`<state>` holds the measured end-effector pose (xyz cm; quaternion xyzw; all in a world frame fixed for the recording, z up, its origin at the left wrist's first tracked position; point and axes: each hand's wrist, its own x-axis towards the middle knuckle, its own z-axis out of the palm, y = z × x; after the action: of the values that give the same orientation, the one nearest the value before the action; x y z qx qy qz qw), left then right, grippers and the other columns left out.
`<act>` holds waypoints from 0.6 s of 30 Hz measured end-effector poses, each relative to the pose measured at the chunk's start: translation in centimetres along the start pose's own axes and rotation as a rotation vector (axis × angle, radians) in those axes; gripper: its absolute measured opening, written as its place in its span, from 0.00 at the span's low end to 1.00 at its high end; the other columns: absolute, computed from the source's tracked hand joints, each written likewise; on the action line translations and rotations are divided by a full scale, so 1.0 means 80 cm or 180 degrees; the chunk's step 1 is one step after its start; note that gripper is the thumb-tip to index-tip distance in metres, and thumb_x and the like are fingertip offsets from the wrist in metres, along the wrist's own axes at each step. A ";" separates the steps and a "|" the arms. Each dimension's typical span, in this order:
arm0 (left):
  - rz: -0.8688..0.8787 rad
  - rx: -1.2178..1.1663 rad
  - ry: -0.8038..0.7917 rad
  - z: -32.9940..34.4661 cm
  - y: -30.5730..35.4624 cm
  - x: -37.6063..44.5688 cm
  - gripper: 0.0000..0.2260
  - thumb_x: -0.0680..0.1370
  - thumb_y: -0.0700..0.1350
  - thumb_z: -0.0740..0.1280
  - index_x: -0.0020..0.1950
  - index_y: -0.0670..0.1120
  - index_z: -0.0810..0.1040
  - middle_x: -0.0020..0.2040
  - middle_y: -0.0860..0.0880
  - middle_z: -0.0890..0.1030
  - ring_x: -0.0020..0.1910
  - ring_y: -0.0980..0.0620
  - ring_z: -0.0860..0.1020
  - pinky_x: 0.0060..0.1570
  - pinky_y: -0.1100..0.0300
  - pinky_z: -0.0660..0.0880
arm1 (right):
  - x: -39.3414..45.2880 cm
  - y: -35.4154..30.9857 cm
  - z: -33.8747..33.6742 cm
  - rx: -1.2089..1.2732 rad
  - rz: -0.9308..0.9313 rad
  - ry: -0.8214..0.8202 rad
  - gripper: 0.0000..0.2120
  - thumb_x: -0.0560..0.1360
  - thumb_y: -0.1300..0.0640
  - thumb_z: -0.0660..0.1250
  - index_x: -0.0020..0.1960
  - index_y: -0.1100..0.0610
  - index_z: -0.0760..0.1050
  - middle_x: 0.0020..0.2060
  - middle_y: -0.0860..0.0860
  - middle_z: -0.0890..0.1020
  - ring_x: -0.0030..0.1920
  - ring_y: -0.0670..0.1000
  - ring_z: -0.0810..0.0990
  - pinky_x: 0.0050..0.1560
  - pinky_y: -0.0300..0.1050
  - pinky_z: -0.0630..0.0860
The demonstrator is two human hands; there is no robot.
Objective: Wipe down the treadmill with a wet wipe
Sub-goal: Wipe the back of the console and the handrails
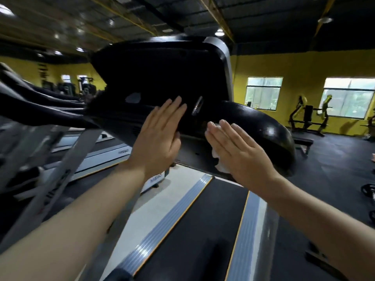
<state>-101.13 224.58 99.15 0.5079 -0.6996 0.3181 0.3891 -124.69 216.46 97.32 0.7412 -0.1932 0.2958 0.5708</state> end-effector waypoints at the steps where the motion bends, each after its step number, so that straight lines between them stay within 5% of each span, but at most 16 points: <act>1: -0.0228 -0.0006 0.0019 -0.006 -0.015 -0.007 0.27 0.79 0.44 0.55 0.80 0.43 0.59 0.80 0.47 0.57 0.79 0.50 0.54 0.78 0.54 0.48 | 0.010 0.002 0.002 -0.0107 -0.0325 -0.0037 0.31 0.80 0.52 0.62 0.78 0.64 0.55 0.77 0.59 0.60 0.76 0.60 0.60 0.75 0.56 0.58; 7: -0.0771 -0.0399 -0.0493 -0.027 -0.074 -0.017 0.30 0.76 0.44 0.52 0.79 0.43 0.59 0.80 0.45 0.59 0.79 0.48 0.57 0.78 0.50 0.55 | 0.078 -0.002 0.011 0.0124 -0.1208 -0.0030 0.21 0.78 0.60 0.53 0.66 0.67 0.72 0.67 0.62 0.74 0.68 0.60 0.74 0.71 0.54 0.66; 11: -0.0802 -0.0608 -0.0678 -0.046 -0.084 -0.003 0.30 0.74 0.41 0.52 0.77 0.43 0.64 0.78 0.45 0.63 0.78 0.47 0.58 0.75 0.65 0.49 | 0.099 -0.026 0.018 -0.0288 -0.1657 0.0084 0.11 0.73 0.60 0.64 0.51 0.63 0.81 0.59 0.60 0.79 0.59 0.60 0.78 0.62 0.52 0.68; 15: -0.0693 -0.0920 -0.0686 -0.048 -0.095 -0.007 0.30 0.73 0.37 0.54 0.77 0.44 0.65 0.78 0.47 0.63 0.76 0.57 0.58 0.72 0.73 0.49 | 0.136 -0.091 0.043 -0.0448 -0.1508 -0.0695 0.03 0.63 0.54 0.74 0.36 0.51 0.83 0.40 0.48 0.79 0.42 0.51 0.77 0.45 0.44 0.70; 18: -0.0534 -0.0996 -0.0681 -0.041 -0.105 -0.011 0.31 0.73 0.34 0.55 0.78 0.44 0.63 0.77 0.51 0.61 0.76 0.59 0.56 0.74 0.71 0.48 | 0.148 -0.132 0.074 -0.0360 -0.1665 -0.0761 0.04 0.65 0.50 0.72 0.40 0.47 0.84 0.41 0.44 0.80 0.45 0.49 0.78 0.49 0.42 0.72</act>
<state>-92.19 225.37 100.45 0.5286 -0.7331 0.1162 0.4118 -107.92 214.26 96.38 0.7624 -0.0776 0.0380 0.6413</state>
